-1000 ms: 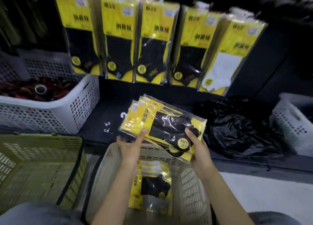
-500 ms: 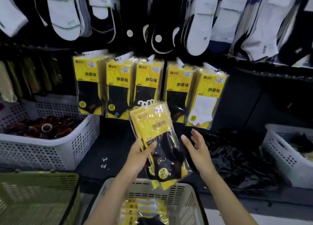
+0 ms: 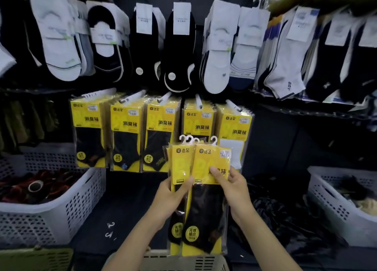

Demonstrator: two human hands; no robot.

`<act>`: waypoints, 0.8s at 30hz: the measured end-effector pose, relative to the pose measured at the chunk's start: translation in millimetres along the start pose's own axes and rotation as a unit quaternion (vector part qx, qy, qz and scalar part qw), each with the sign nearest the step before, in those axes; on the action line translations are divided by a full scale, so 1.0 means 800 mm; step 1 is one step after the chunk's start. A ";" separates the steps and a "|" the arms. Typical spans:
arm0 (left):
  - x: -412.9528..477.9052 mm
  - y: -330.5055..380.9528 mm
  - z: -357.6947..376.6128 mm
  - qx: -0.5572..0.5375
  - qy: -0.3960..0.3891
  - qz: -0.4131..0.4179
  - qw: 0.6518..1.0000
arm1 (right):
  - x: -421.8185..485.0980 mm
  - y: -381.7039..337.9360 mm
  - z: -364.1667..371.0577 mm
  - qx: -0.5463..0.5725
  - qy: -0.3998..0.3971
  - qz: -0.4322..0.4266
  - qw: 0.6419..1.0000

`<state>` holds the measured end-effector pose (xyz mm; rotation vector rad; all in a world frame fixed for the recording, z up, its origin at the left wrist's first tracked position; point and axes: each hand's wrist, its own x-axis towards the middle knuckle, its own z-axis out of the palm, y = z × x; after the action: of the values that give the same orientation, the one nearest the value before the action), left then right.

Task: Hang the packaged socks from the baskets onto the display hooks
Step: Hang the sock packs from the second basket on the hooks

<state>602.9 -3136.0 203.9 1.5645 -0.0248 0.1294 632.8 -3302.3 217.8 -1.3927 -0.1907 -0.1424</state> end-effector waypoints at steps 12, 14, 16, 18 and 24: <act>0.066 0.042 -0.012 0.018 0.119 0.034 0.992 | 0.120 -0.033 -0.093 -0.034 0.140 -0.040 0.989; 0.074 0.048 -0.012 0.020 0.122 0.042 0.991 | 0.140 -0.037 -0.096 -0.048 0.133 -0.044 0.989; 0.080 0.051 -0.013 0.019 0.120 0.051 0.991 | 0.157 -0.039 -0.094 -0.063 0.115 -0.056 0.990; 0.085 0.050 -0.013 0.019 0.118 0.056 0.991 | 0.170 -0.038 -0.092 -0.076 0.085 -0.066 0.991; 0.095 0.045 -0.012 0.013 0.119 0.054 0.991 | 0.209 -0.021 -0.091 -0.106 0.088 -0.073 0.988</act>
<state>673.8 -3121.5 247.4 1.5652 0.0808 0.4023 796.2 -3374.9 258.1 -1.5678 -0.1332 -0.4171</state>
